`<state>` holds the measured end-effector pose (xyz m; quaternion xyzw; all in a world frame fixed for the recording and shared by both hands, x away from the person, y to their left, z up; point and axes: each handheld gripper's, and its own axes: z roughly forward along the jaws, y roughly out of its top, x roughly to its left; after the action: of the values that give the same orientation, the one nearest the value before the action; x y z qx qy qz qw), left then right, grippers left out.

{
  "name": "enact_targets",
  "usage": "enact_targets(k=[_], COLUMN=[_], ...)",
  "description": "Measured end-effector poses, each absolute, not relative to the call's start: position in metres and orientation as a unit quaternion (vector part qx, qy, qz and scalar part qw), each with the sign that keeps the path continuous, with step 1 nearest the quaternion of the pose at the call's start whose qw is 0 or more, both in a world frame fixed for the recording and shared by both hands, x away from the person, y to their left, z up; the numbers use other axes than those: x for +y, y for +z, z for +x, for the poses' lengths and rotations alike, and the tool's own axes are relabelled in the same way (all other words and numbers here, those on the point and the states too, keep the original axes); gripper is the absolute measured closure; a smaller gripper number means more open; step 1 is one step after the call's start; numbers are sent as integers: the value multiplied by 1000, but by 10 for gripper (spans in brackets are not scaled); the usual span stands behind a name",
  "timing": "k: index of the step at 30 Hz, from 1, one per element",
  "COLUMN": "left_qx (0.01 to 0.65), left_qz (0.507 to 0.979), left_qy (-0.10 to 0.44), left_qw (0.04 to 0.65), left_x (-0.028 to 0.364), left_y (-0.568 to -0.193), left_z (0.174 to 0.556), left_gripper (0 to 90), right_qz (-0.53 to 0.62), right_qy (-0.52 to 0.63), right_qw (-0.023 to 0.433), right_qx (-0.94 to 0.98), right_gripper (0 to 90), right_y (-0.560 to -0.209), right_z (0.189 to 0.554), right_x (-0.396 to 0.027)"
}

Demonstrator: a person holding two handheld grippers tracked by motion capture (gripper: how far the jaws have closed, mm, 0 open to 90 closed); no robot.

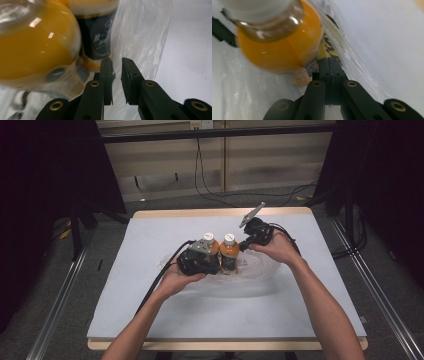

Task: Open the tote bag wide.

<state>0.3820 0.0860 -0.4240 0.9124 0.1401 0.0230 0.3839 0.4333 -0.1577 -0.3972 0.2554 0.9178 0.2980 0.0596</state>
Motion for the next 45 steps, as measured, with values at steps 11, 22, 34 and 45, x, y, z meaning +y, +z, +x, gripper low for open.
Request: enact_targets(k=[11, 22, 34, 45], left_qx=[148, 135, 140, 116], left_qz=[921, 932, 929, 931], left_qy=[16, 7, 0, 3], left_qw=[360, 335, 342, 347], left_x=[79, 82, 95, 101], left_y=[-451, -469, -474, -474], left_z=[378, 375, 367, 347], left_gripper=[794, 797, 900, 900], right_qz=[265, 288, 310, 347], right_qy=[278, 272, 269, 276], right_qw=[27, -8, -1, 30], right_qx=[923, 918, 912, 896], right_gripper=[900, 900, 900, 900], right_y=[-432, -463, -468, -469], right_z=[453, 476, 488, 501], right_x=[-149, -138, -129, -124])
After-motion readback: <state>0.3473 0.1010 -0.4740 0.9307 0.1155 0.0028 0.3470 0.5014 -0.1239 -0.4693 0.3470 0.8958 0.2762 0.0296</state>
